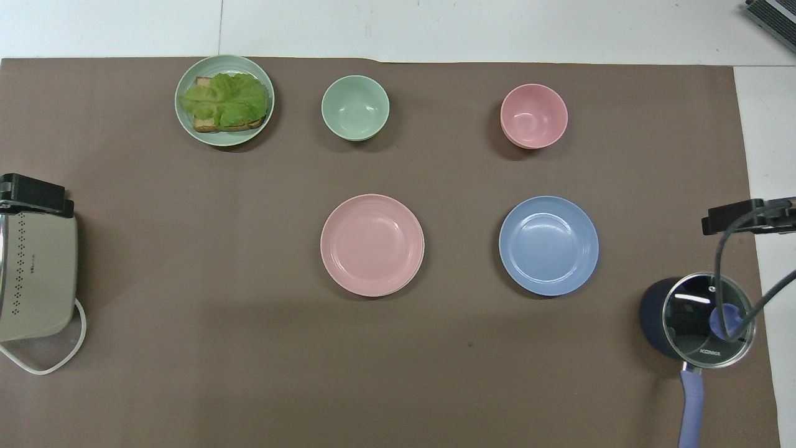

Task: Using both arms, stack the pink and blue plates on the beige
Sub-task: 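Reach the right gripper to the rim of the blue plate, then close the right gripper on the blue plate rim and lift it, then carry the blue plate with the right gripper onto the pink plate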

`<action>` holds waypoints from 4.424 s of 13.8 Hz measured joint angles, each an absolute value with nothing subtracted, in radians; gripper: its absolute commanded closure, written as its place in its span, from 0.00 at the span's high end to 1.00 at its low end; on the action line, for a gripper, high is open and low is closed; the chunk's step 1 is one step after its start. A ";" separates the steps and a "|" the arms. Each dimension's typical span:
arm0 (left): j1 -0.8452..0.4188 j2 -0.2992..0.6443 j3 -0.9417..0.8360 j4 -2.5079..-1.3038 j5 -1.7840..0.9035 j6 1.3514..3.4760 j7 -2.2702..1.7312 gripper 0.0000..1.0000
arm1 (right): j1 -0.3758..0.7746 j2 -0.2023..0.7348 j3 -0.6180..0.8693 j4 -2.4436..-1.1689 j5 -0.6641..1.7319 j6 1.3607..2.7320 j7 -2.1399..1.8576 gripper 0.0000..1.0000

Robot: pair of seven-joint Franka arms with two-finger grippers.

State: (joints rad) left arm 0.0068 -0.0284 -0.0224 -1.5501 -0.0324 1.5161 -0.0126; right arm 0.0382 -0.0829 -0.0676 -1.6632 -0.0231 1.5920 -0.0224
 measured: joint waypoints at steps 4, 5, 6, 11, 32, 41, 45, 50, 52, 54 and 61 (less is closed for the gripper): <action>0.007 -0.028 -0.022 -1.550 -0.032 1.516 -0.013 1.00 | 0.038 -0.050 -0.065 -1.831 -0.018 1.804 -0.029 1.00; 0.007 -0.028 -0.022 -1.550 -0.032 1.516 -0.013 1.00 | 0.037 -0.031 -0.065 -1.872 -0.018 1.857 -0.049 1.00; 0.007 -0.028 -0.022 -1.550 -0.032 1.516 -0.013 1.00 | 0.036 -0.013 -0.065 -1.901 -0.018 1.886 -0.082 1.00; 0.007 -0.028 -0.022 -1.550 -0.032 1.516 -0.013 1.00 | 0.033 0.045 -0.066 -2.034 -0.018 2.101 -0.131 1.00; 0.007 -0.028 -0.022 -1.550 -0.032 1.516 -0.013 1.00 | 0.031 0.180 -0.066 -2.221 0.174 2.354 -0.262 0.00; 0.007 -0.028 -0.022 -1.550 -0.032 1.516 -0.013 1.00 | 0.035 0.161 -0.065 -2.104 0.187 2.194 -0.261 0.00; 0.007 -0.028 -0.022 -1.550 -0.032 1.516 -0.013 1.00 | 0.043 0.151 -0.061 -1.904 0.186 1.981 -0.207 0.00; 0.007 -0.028 -0.022 -1.550 -0.032 1.516 -0.013 1.00 | 0.235 0.159 -0.053 -1.866 0.187 1.981 0.106 0.00; 0.007 -0.028 -0.022 -1.550 -0.032 1.516 -0.013 1.00 | 0.310 0.162 -0.047 -1.865 0.199 2.028 0.239 0.00; 0.007 -0.028 -0.022 -1.550 -0.032 1.516 -0.013 1.00 | 0.347 0.169 -0.047 -1.865 0.261 2.072 0.277 0.00; 0.007 -0.028 -0.022 -1.550 -0.032 1.516 -0.013 1.00 | 0.532 0.287 -0.047 -1.878 0.283 2.261 0.468 0.00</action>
State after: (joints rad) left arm 0.0068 -0.0284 -0.0224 -1.5501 -0.0324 1.5161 -0.0126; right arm 0.5324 0.2868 -0.0468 -1.8780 0.2829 2.2607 0.4677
